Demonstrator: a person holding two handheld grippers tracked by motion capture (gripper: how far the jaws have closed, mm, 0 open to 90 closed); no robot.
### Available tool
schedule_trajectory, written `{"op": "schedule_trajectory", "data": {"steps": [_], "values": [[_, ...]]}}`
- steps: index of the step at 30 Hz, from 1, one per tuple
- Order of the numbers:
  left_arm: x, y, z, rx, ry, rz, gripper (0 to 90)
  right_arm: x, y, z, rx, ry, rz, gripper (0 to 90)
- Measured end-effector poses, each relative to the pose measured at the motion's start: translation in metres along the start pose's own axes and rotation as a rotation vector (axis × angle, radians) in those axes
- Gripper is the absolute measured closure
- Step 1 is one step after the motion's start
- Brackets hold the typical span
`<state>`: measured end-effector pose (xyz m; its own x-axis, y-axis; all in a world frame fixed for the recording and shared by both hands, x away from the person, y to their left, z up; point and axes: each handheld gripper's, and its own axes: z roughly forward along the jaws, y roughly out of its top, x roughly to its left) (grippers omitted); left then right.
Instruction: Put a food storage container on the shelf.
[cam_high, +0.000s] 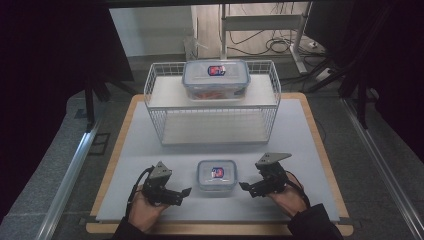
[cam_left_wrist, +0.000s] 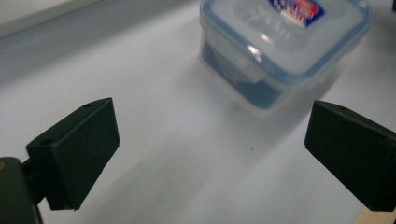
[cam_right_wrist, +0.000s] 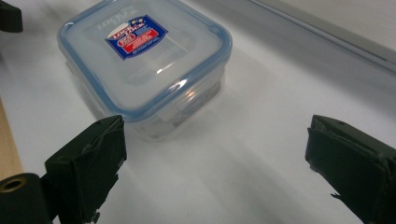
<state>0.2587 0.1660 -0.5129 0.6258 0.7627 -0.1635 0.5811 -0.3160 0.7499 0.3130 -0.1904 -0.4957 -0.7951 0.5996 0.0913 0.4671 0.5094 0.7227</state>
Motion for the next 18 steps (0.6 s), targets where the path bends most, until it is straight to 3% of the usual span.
{"op": "schedule_trajectory", "data": {"steps": [4, 7, 11, 14, 18], "values": [[0.002, 0.007, 0.001, -0.016, -0.03, -0.018, 4.9, 0.003, 0.005, 0.002, 0.007, -0.007, 0.007, 1.9], [0.002, 0.013, 0.004, -0.019, -0.054, -0.023, 5.8, 0.004, 0.008, 0.005, 0.014, 0.014, 0.03, 1.8], [0.001, 0.023, 0.015, -0.012, -0.095, -0.029, 6.4, 0.009, 0.015, 0.007, 0.021, 0.032, 0.029, 8.2], [-0.001, 0.029, 0.028, 0.014, -0.125, -0.051, 6.1, 0.011, 0.021, 0.01, 0.013, 0.048, 0.029, 10.9], [-0.003, 0.032, 0.043, 0.051, -0.154, -0.045, 5.6, 0.012, 0.023, 0.021, 0.032, 0.066, 0.041, 10.6]]}}
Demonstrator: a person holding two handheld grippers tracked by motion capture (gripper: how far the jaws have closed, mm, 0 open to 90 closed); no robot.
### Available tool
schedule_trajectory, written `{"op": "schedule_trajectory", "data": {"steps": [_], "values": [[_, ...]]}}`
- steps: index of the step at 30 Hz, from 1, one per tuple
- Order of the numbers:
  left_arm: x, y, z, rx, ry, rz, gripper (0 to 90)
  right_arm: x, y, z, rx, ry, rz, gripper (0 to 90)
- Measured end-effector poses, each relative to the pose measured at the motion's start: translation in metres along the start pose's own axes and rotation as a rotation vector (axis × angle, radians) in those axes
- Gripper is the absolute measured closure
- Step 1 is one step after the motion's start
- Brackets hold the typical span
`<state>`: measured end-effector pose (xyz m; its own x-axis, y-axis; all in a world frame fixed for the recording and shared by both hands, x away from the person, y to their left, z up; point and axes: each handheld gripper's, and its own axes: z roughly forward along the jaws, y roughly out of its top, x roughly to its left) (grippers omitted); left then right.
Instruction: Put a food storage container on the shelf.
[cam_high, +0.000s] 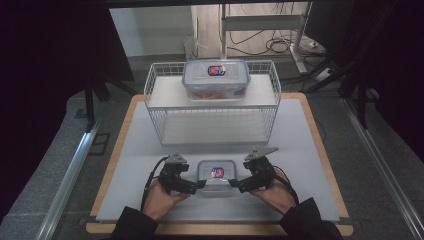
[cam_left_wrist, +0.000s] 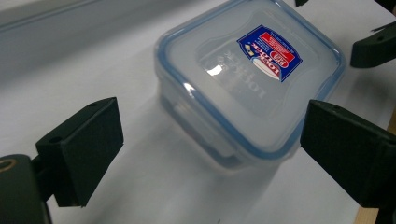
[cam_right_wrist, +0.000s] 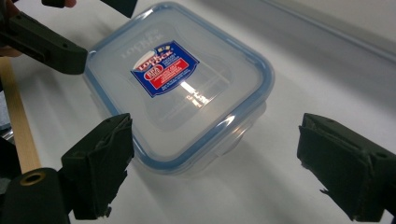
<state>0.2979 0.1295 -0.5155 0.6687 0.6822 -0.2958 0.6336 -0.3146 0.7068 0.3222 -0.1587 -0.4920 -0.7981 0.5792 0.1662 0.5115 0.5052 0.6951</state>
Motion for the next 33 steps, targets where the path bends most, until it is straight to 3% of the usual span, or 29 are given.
{"op": "schedule_trajectory", "data": {"steps": [2, 5, 7, 10, 12, 16, 19, 23, 29, 33], "values": [[0.002, 0.002, 0.005, 0.006, -0.033, -0.013, 5.3, -0.002, -0.001, 0.004, 0.012, 0.007, 0.008, 8.4], [0.003, 0.004, 0.013, 0.013, -0.092, -0.036, 5.4, -0.005, -0.001, 0.01, 0.024, 0.049, 0.056, 7.1], [0.003, 0.005, 0.016, 0.025, -0.118, -0.026, 6.5, -0.006, 0.001, 0.014, 0.03, 0.074, 0.079, 7.0], [0.0, 0.005, 0.019, 0.036, -0.111, -0.013, 7.6, -0.007, 0.002, 0.022, 0.061, 0.136, 0.11, 9.6], [-0.002, 0.005, 0.018, 0.041, -0.104, -0.011, 7.7, -0.005, 0.001, 0.027, 0.093, 0.15, 0.106, 9.1], [-0.005, 0.004, 0.012, 0.033, -0.101, -0.023, 11.4, 0.0, 0.002, 0.022, 0.099, 0.127, 0.094, 13.7], [-0.007, 0.002, 0.006, 0.016, -0.076, -0.021, 21.3, 0.002, 0.002, 0.016, 0.071, 0.12, 0.112, 19.9], [-0.014, -0.001, 0.005, -0.004, -0.049, -0.027, 25.7, 0.005, -0.001, 0.007, 0.028, 0.073, 0.113, 31.6], [-0.015, -0.008, -0.001, -0.016, -0.073, -0.053, 33.4, 0.005, -0.009, -0.003, -0.017, 0.082, 0.172, 45.6], [-0.013, -0.01, -0.005, -0.032, -0.09, -0.072, 40.2, 0.007, -0.012, -0.007, -0.023, 0.089, 0.17, 49.8]]}}
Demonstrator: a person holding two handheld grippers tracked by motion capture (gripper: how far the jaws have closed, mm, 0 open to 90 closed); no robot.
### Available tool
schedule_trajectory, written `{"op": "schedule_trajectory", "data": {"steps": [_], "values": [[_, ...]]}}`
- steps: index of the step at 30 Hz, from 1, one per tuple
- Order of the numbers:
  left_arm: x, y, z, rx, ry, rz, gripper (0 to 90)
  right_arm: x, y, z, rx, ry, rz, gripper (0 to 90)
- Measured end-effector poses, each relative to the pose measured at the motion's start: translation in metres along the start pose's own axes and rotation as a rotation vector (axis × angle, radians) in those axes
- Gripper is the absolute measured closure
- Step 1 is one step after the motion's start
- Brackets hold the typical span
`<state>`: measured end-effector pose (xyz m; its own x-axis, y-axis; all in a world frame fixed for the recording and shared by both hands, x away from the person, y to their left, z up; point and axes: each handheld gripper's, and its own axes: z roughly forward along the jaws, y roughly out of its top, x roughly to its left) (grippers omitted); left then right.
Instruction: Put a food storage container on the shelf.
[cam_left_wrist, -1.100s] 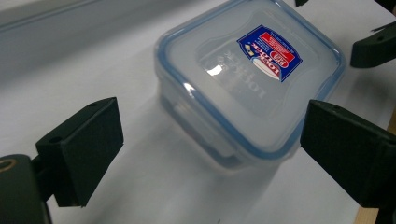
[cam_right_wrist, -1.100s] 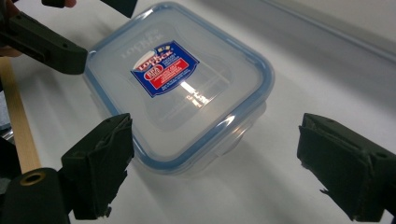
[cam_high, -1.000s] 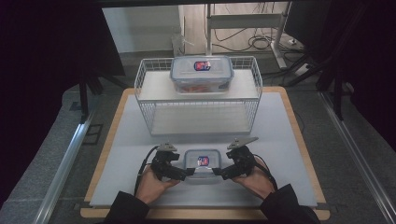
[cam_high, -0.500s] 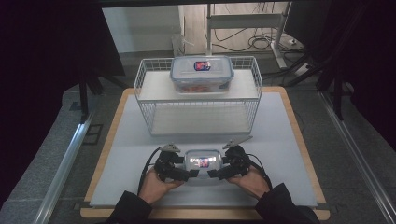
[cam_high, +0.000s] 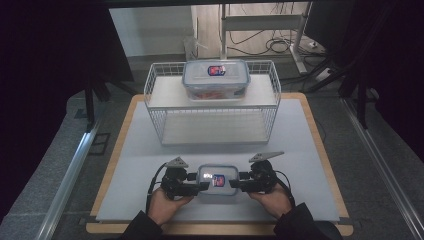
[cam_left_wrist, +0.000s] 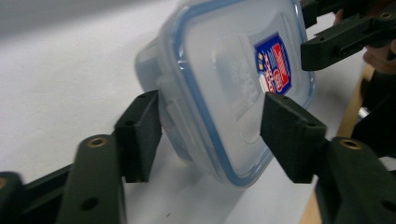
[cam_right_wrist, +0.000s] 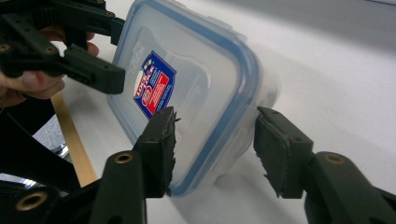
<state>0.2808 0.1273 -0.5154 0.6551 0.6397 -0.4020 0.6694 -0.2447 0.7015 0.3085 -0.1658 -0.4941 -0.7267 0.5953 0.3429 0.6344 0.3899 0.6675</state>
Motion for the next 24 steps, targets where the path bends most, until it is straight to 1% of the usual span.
{"op": "schedule_trajectory", "data": {"steps": [2, 6, 8, 11, 13, 15, 16, 18, 21, 24], "values": [[0.002, -0.001, -0.003, -0.007, -0.019, -0.006, 43.6, 0.0, -0.001, -0.002, -0.008, 0.004, -0.001, 51.1], [0.004, -0.005, -0.007, -0.008, -0.048, -0.005, 48.5, -0.003, -0.007, -0.002, 0.003, 0.055, 0.024, 51.2], [0.005, -0.007, -0.009, -0.008, -0.058, -0.003, 49.9, -0.005, -0.008, -0.001, 0.002, 0.072, 0.031, 51.8], [0.006, -0.009, -0.01, -0.008, -0.073, -0.008, 51.6, -0.004, -0.009, -0.002, 0.004, 0.073, 0.007, 52.0], [0.008, -0.011, -0.01, -0.014, -0.088, -0.02, 52.2, -0.004, -0.009, -0.002, 0.001, 0.076, 0.0, 52.1], [0.011, -0.012, -0.01, -0.024, -0.111, -0.041, 53.2, -0.005, -0.01, -0.002, -0.001, 0.082, 0.0, 52.4], [0.015, -0.012, -0.01, -0.031, -0.132, -0.058, 53.7, -0.006, -0.01, -0.002, -0.005, 0.087, 0.001, 52.5], [0.019, -0.013, -0.01, -0.044, -0.159, -0.083, 54.6, -0.009, -0.011, -0.002, -0.012, 0.106, 0.016, 53.1], [0.023, -0.014, -0.009, -0.052, -0.182, -0.1, 55.3, -0.016, -0.013, -0.001, -0.026, 0.149, 0.053, 54.3], [0.025, -0.015, -0.009, -0.058, -0.201, -0.113, 55.9, -0.017, -0.013, -0.001, -0.032, 0.158, 0.055, 54.5]]}}
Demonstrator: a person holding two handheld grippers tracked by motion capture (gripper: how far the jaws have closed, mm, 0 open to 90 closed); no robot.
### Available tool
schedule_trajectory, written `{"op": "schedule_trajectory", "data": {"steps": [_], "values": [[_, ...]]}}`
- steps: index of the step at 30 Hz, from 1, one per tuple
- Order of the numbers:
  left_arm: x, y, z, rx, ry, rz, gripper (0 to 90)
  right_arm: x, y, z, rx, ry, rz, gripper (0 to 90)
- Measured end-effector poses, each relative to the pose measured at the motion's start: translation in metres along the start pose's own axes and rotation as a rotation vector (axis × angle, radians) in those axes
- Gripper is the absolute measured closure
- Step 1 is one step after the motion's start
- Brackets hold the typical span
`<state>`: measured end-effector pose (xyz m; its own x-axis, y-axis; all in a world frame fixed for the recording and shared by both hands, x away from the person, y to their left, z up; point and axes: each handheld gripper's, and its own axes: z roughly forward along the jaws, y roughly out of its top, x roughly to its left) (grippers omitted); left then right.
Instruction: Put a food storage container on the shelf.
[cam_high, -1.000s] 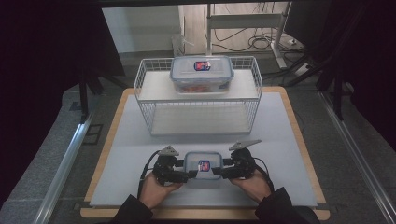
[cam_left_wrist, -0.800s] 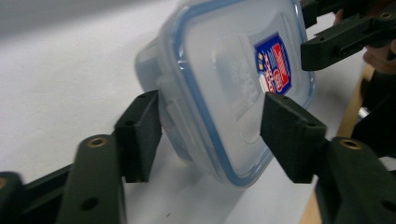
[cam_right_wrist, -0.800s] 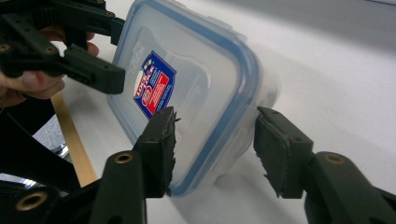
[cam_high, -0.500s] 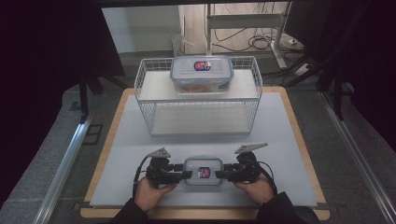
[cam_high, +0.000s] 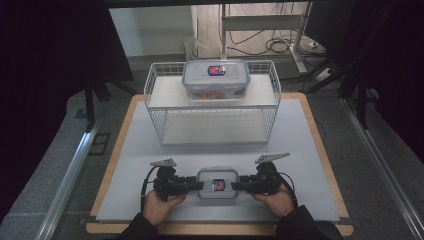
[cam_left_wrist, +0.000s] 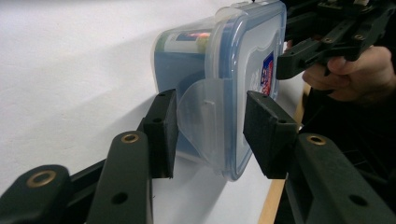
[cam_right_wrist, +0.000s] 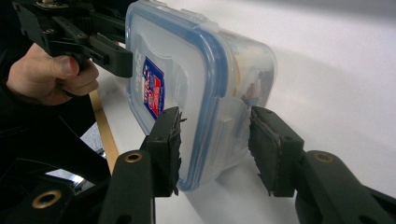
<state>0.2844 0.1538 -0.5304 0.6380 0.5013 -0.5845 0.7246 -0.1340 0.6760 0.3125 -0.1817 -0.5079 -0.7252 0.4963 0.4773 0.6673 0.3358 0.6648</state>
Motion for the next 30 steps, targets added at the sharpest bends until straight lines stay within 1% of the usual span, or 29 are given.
{"op": "schedule_trajectory", "data": {"steps": [2, 4, 5, 6, 7, 9, 13, 15, 16, 19, 22, 24, 27, 30], "values": [[0.002, 0.0, 0.0, -0.009, -0.01, -0.013, 56.2, -0.001, 0.0, 0.0, -0.004, 0.003, 0.006, 54.6], [0.004, 0.0, 0.0, -0.028, -0.025, -0.025, 56.9, -0.003, -0.001, 0.0, -0.013, 0.012, 0.025, 54.7], [0.005, 0.001, 0.0, -0.034, -0.031, -0.033, 57.7, -0.005, -0.001, 0.0, -0.018, 0.02, 0.046, 54.7], [0.005, 0.002, 0.001, -0.034, -0.032, -0.033, 57.9, -0.006, -0.001, -0.001, -0.028, 0.024, 0.051, 54.9], [0.005, 0.002, 0.001, -0.036, -0.032, -0.033, 57.9, -0.007, -0.001, -0.002, -0.033, 0.026, 0.052, 54.9], [0.006, 0.003, 0.0, -0.044, -0.046, -0.036, 58.0, -0.006, 0.0, -0.003, -0.043, 0.02, 0.038, 55.2], [0.007, 0.005, -0.004, -0.068, -0.062, -0.047, 57.8, -0.005, 0.002, -0.006, -0.064, 0.05, 0.055, 56.6], [0.01, 0.007, -0.006, -0.083, -0.078, -0.068, 57.6, -0.004, 0.003, -0.007, -0.073, 0.054, 0.05, 57.9], [0.01, 0.009, -0.007, -0.092, -0.08, -0.063, 57.5, -0.004, 0.004, -0.008, -0.088, 0.06, 0.043, 58.4], [0.009, 0.015, -0.008, -0.091, -0.071, -0.058, 57.4, -0.004, 0.009, -0.01, -0.098, 0.065, 0.052, 58.5], [0.009, 0.021, -0.009, -0.093, -0.074, -0.056, 57.3, -0.004, 0.012, -0.012, -0.103, 0.062, 0.059, 58.4], [0.007, 0.025, -0.01, -0.095, -0.071, -0.049, 57.3, -0.003, 0.016, -0.015, -0.106, 0.058, 0.058, 58.5], [0.004, 0.032, -0.013, -0.096, -0.068, -0.036, 57.4, -0.003, 0.022, -0.018, -0.121, 0.068, 0.074, 58.7], [0.001, 0.04, -0.015, -0.094, -0.066, -0.026, 57.4, -0.003, 0.029, -0.023, -0.124, 0.073, 0.075, 58.7]]}}
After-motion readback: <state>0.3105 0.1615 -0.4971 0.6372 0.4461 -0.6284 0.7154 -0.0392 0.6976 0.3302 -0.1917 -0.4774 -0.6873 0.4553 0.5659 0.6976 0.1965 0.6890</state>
